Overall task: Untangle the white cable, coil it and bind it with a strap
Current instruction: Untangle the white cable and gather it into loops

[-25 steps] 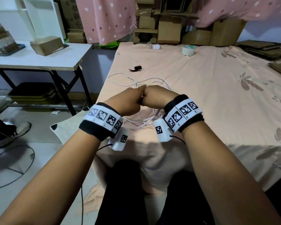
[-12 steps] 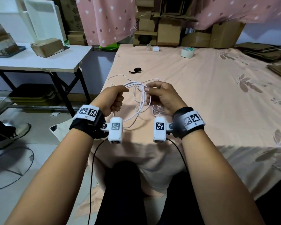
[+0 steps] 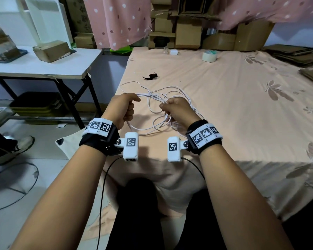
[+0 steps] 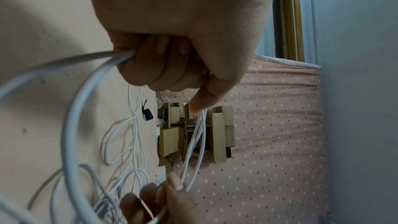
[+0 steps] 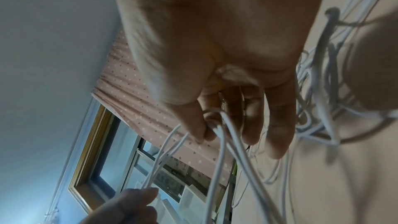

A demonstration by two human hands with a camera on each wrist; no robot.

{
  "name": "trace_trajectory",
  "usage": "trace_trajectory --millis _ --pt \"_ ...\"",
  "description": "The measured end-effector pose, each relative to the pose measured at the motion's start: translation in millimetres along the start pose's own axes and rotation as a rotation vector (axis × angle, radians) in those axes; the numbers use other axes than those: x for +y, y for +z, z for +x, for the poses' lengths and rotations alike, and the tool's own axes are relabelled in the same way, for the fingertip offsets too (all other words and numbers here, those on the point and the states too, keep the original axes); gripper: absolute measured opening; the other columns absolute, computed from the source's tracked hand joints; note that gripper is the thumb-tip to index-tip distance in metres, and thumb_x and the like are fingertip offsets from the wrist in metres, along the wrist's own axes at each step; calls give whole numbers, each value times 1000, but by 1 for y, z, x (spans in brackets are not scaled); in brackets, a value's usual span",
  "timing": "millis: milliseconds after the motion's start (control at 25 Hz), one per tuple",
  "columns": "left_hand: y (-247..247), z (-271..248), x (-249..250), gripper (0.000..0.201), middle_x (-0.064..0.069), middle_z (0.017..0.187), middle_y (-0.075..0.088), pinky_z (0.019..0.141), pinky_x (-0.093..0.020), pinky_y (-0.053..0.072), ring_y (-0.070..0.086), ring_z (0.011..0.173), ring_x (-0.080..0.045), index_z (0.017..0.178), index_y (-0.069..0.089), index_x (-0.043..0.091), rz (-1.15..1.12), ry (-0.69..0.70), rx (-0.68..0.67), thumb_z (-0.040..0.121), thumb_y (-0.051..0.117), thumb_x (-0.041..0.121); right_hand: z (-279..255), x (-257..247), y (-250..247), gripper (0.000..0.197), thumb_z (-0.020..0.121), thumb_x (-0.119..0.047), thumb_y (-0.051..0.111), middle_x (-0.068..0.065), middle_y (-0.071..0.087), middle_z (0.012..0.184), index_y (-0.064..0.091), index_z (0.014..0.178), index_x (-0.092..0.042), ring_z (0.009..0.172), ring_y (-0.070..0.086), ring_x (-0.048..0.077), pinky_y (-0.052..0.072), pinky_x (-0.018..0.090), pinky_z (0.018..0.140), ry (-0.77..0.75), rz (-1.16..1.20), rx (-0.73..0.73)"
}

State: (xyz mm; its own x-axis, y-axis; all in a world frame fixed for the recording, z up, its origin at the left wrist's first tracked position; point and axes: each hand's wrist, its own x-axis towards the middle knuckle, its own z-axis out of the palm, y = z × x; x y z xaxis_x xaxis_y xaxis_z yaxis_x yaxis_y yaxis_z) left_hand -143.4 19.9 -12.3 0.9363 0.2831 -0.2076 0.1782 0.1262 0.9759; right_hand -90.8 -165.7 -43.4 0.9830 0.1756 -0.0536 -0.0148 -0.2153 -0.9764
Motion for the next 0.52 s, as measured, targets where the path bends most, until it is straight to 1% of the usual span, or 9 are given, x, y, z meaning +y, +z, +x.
trace_trajectory --millis 80,160,200,280,320,360,440,520 --pt "2 1 -3 36 6 50 19 47 -26 13 14 46 -16 64 32 23 -15 16 22 81 60 7 -2 2 2 18 91 -16 68 9 62 67 59 76 -10 57 57 23 46 29 55 7 94 -36" --pt "2 2 -7 39 6 51 19 47 -26 13 13 46 -17 63 30 23 -33 21 32 81 60 7 -6 2 3 18 98 -12 62 10 61 65 59 82 -8 52 56 21 48 27 52 -2 163 -80" --pt "-1 3 -8 40 5 52 18 47 -25 13 13 46 -17 62 29 24 -45 19 34 81 60 7 -8 2 2 16 99 -13 62 9 58 63 59 84 -6 48 53 19 47 24 47 -11 172 -92" --pt "-7 5 -7 41 5 53 16 46 -25 13 11 47 -17 61 28 24 -75 8 37 79 59 6 -9 2 -1 14 98 -15 65 5 51 61 62 89 -4 43 44 16 36 18 38 -13 166 -93" --pt "-9 6 -6 41 5 54 15 45 -25 13 11 47 -18 61 27 24 -87 4 39 78 59 5 -8 3 -3 14 97 -16 66 4 50 60 64 91 -3 42 41 14 31 16 37 -11 155 -87" --pt "-10 6 -5 41 5 55 15 45 -25 13 10 47 -18 61 27 24 -93 3 42 78 59 5 -7 3 -4 15 96 -16 67 4 49 60 65 92 -2 41 39 12 29 16 37 -17 148 -78" --pt "-11 6 -5 41 5 55 14 46 -25 12 10 47 -18 61 26 24 -103 7 46 78 59 5 -4 5 -4 14 94 -13 69 5 52 61 66 87 -2 41 41 11 31 18 40 -51 153 -57" --pt "-11 6 -5 42 5 56 14 46 -26 11 10 48 -17 61 25 25 -118 8 48 80 59 7 -3 6 -3 13 94 -11 68 8 58 64 67 83 -5 46 48 14 35 21 44 -83 164 -49"
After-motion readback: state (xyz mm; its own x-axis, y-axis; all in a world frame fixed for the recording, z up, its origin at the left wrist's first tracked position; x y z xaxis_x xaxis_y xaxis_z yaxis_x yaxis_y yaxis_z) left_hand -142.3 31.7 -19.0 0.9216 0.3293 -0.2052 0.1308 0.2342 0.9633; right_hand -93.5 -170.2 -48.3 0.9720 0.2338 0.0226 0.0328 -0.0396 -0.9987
